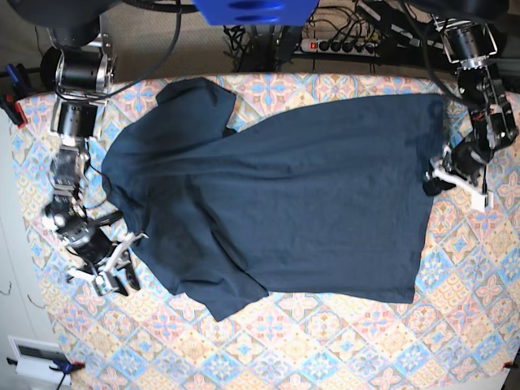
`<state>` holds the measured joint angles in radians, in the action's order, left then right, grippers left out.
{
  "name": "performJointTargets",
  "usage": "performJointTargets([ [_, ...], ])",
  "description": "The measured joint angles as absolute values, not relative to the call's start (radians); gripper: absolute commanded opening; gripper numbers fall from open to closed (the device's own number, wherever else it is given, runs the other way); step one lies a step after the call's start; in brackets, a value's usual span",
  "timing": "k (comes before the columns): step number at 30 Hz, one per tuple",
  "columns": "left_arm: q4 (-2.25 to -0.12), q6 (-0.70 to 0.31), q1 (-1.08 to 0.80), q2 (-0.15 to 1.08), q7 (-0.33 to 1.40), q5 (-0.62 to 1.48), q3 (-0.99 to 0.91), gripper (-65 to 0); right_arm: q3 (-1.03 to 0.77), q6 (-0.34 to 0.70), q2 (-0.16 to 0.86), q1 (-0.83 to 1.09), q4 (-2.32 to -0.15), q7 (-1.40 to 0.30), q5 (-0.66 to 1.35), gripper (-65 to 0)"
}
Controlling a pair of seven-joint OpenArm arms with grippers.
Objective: Layout the t-shirt on the table in an organized manner, then fold the t-shirt properly
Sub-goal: 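Grasp the shirt's shoulder corners with both grippers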
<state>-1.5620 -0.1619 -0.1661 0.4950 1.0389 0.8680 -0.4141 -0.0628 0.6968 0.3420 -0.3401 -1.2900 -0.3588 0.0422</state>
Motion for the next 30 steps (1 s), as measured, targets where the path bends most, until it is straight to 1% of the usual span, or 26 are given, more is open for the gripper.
performJointTargets([
  [4,-1.683,-0.161,-0.321,0.480,1.134,0.911,-0.524,-42.6,-0.149,0.701,0.338,-0.207,-1.443,-0.498,0.087,-49.3],
  [8,-1.725,-0.162,-0.397,0.469,1.156,0.910,-0.620,-42.6,-0.212,0.700,0.338,-0.083,-1.578,-0.597,0.148,-49.3],
  [12,-1.759,-0.160,-0.489,0.464,1.201,0.905,-0.665,-42.6,-0.255,0.701,0.338,0.030,-1.699,-0.637,0.204,-49.3],
  [15,-1.800,-0.162,-0.557,0.462,1.215,0.899,-0.662,-42.6,-0.266,0.699,0.336,0.134,-1.754,-0.683,0.239,-49.3],
  [19,-1.810,-0.162,-0.580,0.466,1.203,0.903,-0.657,-42.6,-0.267,0.700,0.338,0.231,-1.810,-0.678,0.283,-49.3],
  [23,-1.808,-0.162,-0.578,0.457,1.198,0.772,-0.648,-42.6,-0.265,0.702,0.336,0.295,-1.815,-0.681,0.288,-49.3],
  [25,-1.805,-0.162,-0.555,0.442,1.195,0.720,-0.602,-42.6,-0.264,0.703,0.336,0.308,-1.815,-0.683,0.281,-49.3],
  [28,-1.787,-0.170,-0.528,0.426,1.187,0.703,-0.540,-42.6,-0.261,0.702,0.336,0.319,-1.816,-0.677,0.287,-49.3],
  [30,-1.763,-0.169,-0.527,0.427,1.120,0.682,-0.515,-42.9,-0.261,0.702,0.337,0.337,-1.818,-0.674,0.289,-49.3],
])
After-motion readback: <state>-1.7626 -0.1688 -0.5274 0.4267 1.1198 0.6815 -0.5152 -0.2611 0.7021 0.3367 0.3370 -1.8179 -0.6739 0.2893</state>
